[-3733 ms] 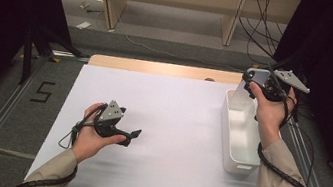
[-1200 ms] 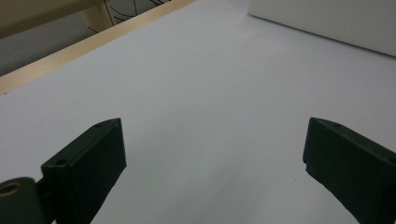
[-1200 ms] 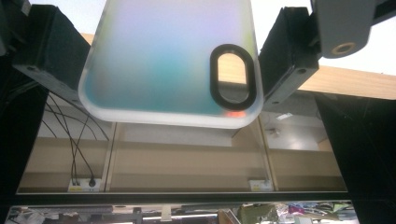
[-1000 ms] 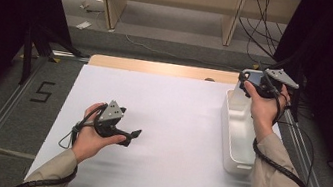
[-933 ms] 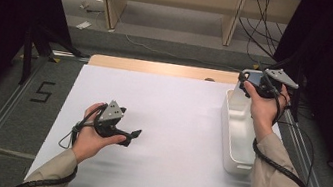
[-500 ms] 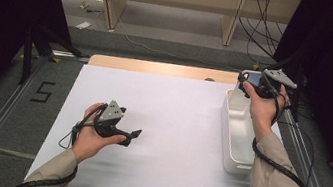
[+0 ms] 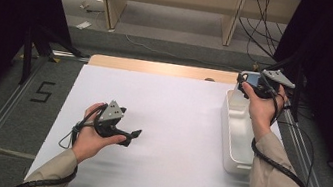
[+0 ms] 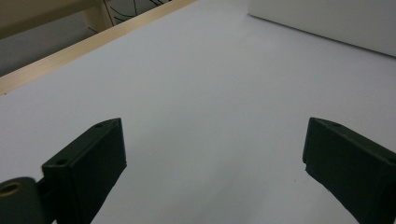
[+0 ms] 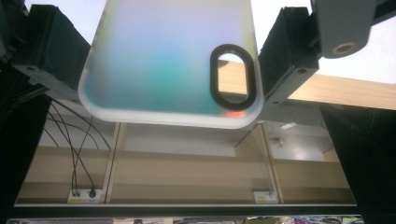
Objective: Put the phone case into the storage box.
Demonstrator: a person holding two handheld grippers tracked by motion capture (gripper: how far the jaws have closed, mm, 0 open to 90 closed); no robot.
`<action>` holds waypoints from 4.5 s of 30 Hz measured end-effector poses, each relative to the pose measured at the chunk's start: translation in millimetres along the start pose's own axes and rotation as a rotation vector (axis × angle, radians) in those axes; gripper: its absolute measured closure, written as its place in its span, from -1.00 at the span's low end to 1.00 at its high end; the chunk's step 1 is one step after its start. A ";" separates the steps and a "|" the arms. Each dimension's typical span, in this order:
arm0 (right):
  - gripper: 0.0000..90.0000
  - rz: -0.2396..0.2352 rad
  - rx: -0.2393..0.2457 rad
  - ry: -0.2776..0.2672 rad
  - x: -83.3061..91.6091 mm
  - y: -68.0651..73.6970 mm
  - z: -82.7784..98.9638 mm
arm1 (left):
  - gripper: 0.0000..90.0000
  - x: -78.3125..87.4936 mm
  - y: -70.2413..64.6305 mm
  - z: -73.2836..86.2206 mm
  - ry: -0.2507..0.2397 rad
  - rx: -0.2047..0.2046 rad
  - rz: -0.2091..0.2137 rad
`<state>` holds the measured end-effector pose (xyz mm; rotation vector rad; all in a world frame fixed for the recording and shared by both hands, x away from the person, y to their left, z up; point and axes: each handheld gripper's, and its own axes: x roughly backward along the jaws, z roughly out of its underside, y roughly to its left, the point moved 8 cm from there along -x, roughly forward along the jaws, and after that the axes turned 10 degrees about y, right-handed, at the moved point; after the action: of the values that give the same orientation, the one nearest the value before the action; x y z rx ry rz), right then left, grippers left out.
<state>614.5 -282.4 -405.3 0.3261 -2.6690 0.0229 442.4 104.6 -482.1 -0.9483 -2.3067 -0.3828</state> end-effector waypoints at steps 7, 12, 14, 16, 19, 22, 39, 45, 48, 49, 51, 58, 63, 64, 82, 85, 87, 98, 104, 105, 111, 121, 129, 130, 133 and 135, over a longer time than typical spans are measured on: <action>-0.60 0.004 0.007 0.010 -2.5 -0.3 2.6 | -0.88 0.0 -0.1 -0.1 -0.001 0.000 -0.001; -0.60 0.007 0.016 0.017 -4.8 0.4 4.5 | -0.88 0.0 0.0 0.0 0.000 -0.001 -0.001; -0.60 0.007 0.018 0.022 -5.4 0.8 5.3 | -0.88 0.0 0.0 0.0 0.000 -0.002 0.000; -0.60 0.007 0.019 0.022 -5.8 1.2 5.3 | -0.88 0.0 0.0 -0.1 -0.001 -0.001 0.000; -0.60 0.005 0.017 0.024 -6.6 1.6 5.8 | -0.88 0.0 -0.1 -0.1 -0.001 -0.001 0.000; -0.60 0.007 0.020 0.027 -7.9 1.4 6.8 | -0.88 0.1 -0.2 -0.4 -0.002 0.000 0.000; -0.60 0.015 0.034 0.050 -17.0 2.2 13.1 | -0.88 -0.1 -0.1 -0.2 -0.001 0.000 0.001; -0.60 0.018 0.033 0.057 -19.1 2.1 14.9 | -0.88 -0.2 -0.2 -0.1 0.000 -0.001 0.001; -0.60 0.019 0.040 0.063 -20.7 2.5 16.3 | -0.88 -0.2 -0.1 0.0 0.000 0.000 0.001; -0.60 0.021 0.040 0.062 -21.4 2.6 16.5 | -0.88 -0.2 -0.1 0.0 0.000 0.000 0.001; -0.60 0.022 0.042 0.065 -22.5 2.7 17.3 | -0.88 -0.2 0.0 0.0 0.000 0.000 0.001; -0.60 0.021 0.045 0.077 -25.6 3.5 19.8 | -0.88 -0.2 0.1 0.0 -0.001 0.000 0.002; -0.60 0.021 0.052 0.088 -28.6 4.4 22.5 | -0.88 -0.2 0.0 0.0 0.000 -0.001 0.001; -0.60 0.021 0.052 0.089 -29.1 4.4 22.9 | -0.88 -0.2 0.1 0.0 0.000 -0.001 0.001; -0.60 0.024 0.054 0.117 -35.0 3.4 30.9 | -0.88 0.2 0.1 -0.5 -0.003 0.001 0.000; -0.60 0.025 0.056 0.120 -36.0 3.4 32.3 | -0.88 0.1 0.1 -0.4 -0.003 0.001 0.000; -0.60 0.025 0.053 0.123 -36.6 3.2 33.2 | -0.88 0.2 -0.1 -0.6 -0.004 0.001 0.001; -0.61 0.026 0.053 0.138 -39.2 3.4 37.6 | -0.88 0.3 0.0 -0.7 -0.006 0.001 0.000; -0.61 0.024 0.052 0.147 -40.1 3.4 39.9 | -0.88 0.3 -0.2 -0.8 -0.006 0.000 0.000; -0.61 0.024 0.052 0.148 -40.0 3.4 40.0 | -0.88 0.2 -0.2 -0.7 -0.006 0.000 0.001; -0.61 0.025 0.048 0.147 -40.1 2.9 40.2 | -0.88 0.4 -0.2 -0.9 -0.007 0.001 0.000; -0.87 0.022 0.032 0.161 -42.1 1.9 42.3 | -0.88 0.2 -0.3 -0.8 -0.006 0.000 0.000; -0.98 0.029 0.040 0.151 -40.8 1.0 39.2 | -0.88 0.2 -0.5 -0.9 -0.006 0.000 0.001; -0.99 0.031 0.041 0.149 -40.7 0.6 38.9 | -0.88 0.3 -0.5 -1.0 -0.007 0.000 0.001; -0.99 0.035 0.032 0.146 -39.3 -1.2 37.5 | -0.88 0.3 -0.4 -0.9 -0.007 0.000 0.001; -0.99 0.034 0.029 0.138 -38.0 -2.5 35.6 | -0.88 0.2 -0.5 -0.9 -0.007 0.000 0.001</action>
<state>632.8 -278.7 -454.0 0.2780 -2.5394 0.0911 442.3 104.0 -481.2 -0.9518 -2.3124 -0.3797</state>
